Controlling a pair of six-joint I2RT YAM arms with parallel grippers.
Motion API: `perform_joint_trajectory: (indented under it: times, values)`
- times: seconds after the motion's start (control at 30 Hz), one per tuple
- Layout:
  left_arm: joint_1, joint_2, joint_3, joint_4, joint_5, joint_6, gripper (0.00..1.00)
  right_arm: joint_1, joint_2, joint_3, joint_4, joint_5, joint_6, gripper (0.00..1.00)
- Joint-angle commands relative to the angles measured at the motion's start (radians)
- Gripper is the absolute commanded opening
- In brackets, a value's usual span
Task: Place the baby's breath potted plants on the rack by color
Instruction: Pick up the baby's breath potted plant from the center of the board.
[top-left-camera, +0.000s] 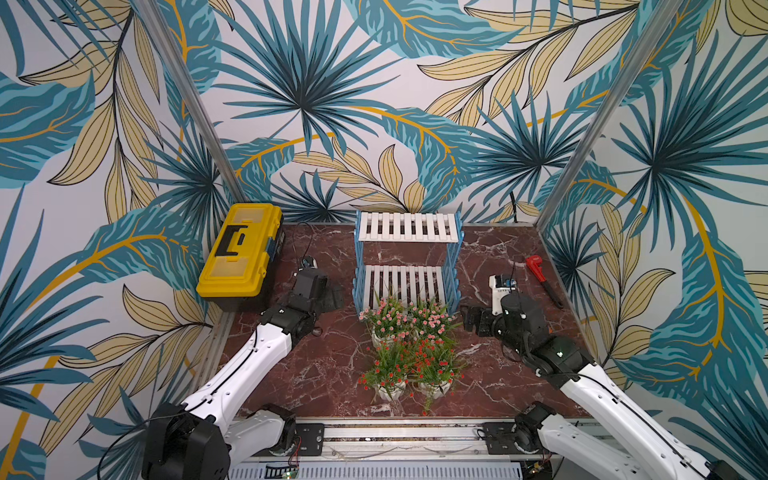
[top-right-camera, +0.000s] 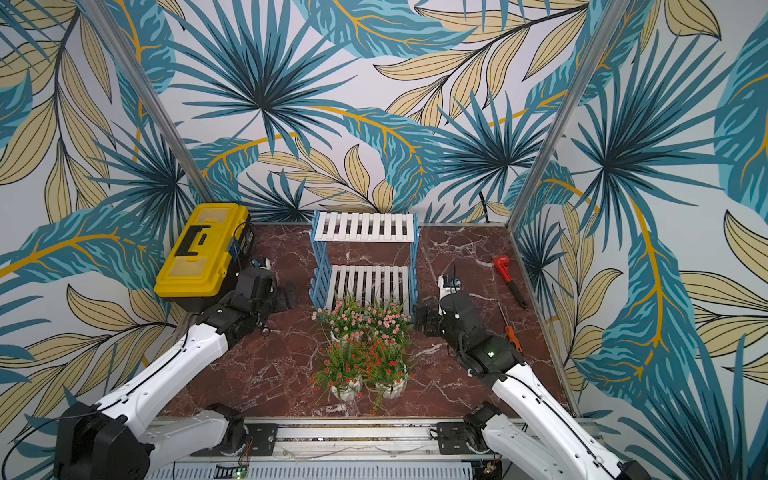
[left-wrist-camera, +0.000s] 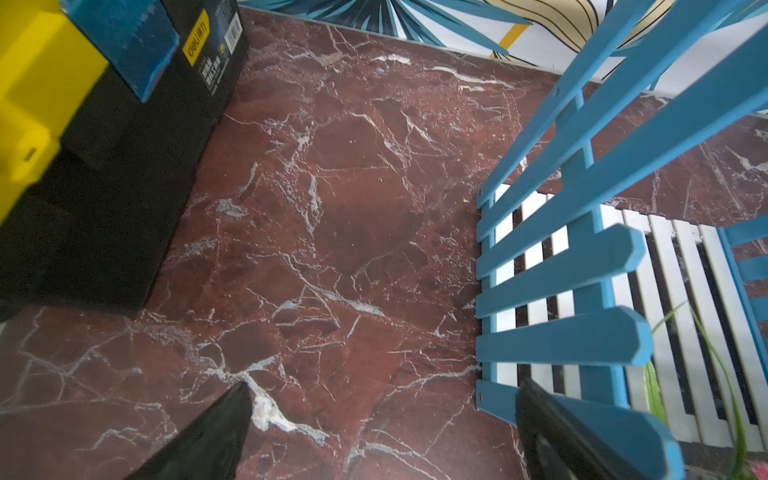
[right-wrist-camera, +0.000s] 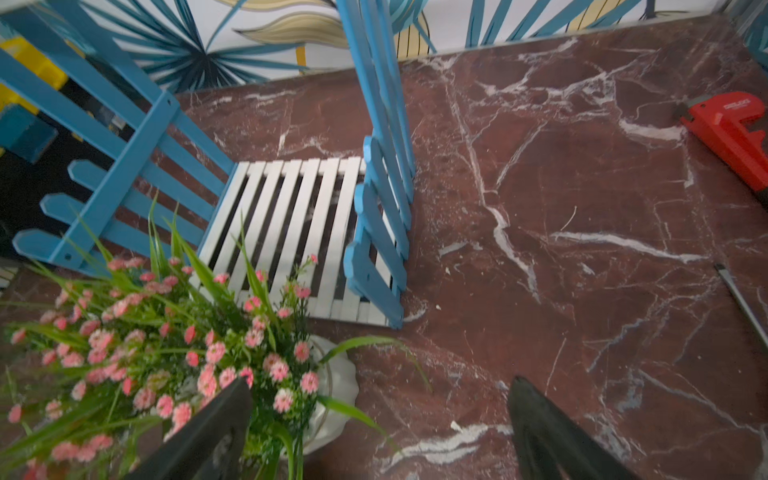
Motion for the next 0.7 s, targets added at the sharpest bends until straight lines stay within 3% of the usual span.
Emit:
perform_joint_trajectory:
  times: [0.0,0.13,0.3,0.67]
  values:
    - [-0.009,-0.028,-0.034,-0.035,-0.013,-0.06,0.99,0.12,-0.061,-0.013,-0.128,0.108,0.095,0.92]
    - [-0.01,-0.006,-0.044,-0.035,-0.001,-0.105,0.99,0.297,-0.114,-0.012,-0.168,0.15,0.145,0.92]
    - [-0.011,0.013,-0.029,-0.035,-0.007,-0.09,0.99,0.516,-0.044,0.027,-0.283,0.246,0.221,0.92]
    - [-0.011,-0.053,-0.015,-0.035,-0.063,-0.037,0.99,1.032,0.055,0.069,-0.51,0.488,0.562,0.92]
